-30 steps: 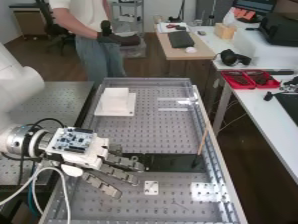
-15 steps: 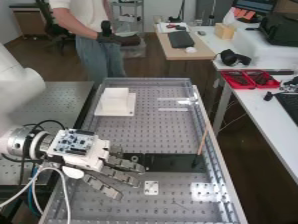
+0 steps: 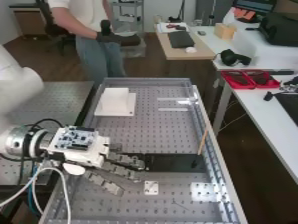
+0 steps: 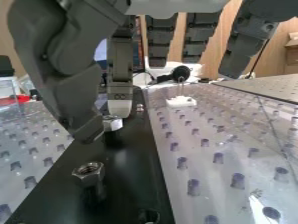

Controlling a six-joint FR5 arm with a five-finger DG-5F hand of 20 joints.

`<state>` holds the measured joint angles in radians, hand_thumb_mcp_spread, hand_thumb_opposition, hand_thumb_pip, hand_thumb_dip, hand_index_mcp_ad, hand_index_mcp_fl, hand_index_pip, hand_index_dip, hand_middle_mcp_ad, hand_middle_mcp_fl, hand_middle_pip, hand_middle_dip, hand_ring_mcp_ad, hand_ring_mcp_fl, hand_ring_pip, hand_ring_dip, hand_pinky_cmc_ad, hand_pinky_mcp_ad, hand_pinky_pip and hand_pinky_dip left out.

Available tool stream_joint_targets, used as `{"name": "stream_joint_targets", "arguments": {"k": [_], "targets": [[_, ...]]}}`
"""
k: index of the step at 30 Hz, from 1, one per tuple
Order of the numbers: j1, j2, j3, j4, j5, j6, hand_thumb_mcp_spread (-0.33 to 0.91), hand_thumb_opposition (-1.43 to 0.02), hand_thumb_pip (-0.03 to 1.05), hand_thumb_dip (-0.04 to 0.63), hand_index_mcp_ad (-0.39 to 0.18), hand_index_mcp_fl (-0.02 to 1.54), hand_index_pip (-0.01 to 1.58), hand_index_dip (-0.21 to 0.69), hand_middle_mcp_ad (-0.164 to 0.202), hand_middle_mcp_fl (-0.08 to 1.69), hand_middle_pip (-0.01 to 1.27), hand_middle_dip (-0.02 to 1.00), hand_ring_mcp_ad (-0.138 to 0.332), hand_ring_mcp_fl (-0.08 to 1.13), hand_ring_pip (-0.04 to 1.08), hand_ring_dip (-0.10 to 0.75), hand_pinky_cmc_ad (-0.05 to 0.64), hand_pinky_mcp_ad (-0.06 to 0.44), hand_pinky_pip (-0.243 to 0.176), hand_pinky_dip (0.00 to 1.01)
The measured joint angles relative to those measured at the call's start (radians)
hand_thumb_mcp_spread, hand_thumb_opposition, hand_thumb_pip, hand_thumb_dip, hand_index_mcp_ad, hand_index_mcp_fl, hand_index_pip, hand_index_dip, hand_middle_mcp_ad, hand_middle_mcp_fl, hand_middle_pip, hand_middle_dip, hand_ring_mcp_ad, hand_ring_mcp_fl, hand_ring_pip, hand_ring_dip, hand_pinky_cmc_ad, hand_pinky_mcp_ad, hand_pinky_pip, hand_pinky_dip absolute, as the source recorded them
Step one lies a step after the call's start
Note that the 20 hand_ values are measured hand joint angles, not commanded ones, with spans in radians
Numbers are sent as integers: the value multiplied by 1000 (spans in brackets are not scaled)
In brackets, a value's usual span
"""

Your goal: Grab the larger nut and place it in the white container

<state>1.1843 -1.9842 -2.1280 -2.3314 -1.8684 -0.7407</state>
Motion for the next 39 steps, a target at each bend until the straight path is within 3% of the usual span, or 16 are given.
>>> {"name": "stream_joint_targets", "arguments": {"k": [30,39], "targets": [[-27,-24,49,-48,-63,-49,342,-845,721,204,-168,19,1552,124,24,7,126,237,115,0,87,112,372,295,-91,370],[-32,-30,53,-33,-73,-47,354,-845,717,204,-164,183,1550,96,24,24,124,237,117,0,87,112,372,295,-91,370]]}}
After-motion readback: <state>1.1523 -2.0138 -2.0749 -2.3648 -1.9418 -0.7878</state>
